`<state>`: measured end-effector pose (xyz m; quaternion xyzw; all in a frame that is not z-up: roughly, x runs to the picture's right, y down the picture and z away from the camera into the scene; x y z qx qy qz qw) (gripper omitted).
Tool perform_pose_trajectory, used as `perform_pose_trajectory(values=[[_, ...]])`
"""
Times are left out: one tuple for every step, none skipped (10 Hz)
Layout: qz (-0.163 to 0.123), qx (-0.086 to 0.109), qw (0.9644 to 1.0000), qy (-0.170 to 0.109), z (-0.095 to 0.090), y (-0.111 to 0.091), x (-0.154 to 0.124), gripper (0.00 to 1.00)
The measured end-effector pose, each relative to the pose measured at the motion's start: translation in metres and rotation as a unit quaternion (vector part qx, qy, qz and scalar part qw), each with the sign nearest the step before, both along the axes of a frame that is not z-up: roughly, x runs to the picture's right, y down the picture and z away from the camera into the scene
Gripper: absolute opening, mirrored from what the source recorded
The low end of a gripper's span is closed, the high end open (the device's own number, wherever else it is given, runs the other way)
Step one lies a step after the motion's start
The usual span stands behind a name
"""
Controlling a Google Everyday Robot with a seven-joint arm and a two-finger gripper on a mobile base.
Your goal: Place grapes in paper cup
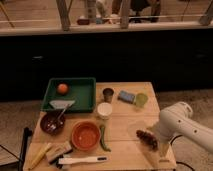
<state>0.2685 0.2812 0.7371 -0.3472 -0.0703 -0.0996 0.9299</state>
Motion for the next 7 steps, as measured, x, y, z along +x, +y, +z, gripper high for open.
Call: perform_pose_trajectory(values=[[0.006, -0.003, 1.0000, 0.004, 0.004, 0.003, 0.002, 0.80], [0.012, -0.004, 0.9999, 0.008, 0.008, 0.005, 0.003, 0.80], [0.023, -0.006, 0.9996, 0.015, 0.013, 0.007, 0.004, 0.80], [0.037, -0.009, 0.9990, 0.023, 0.019, 0.010, 0.006, 0.80], [0.051, -0.012, 0.9982, 0.030, 0.024, 0.013, 0.009, 0.80], [0.062, -0.016, 0.9973, 0.036, 0.030, 0.016, 0.010, 0.79], [0.069, -0.020, 0.9966, 0.041, 0.035, 0.017, 0.010, 0.73]])
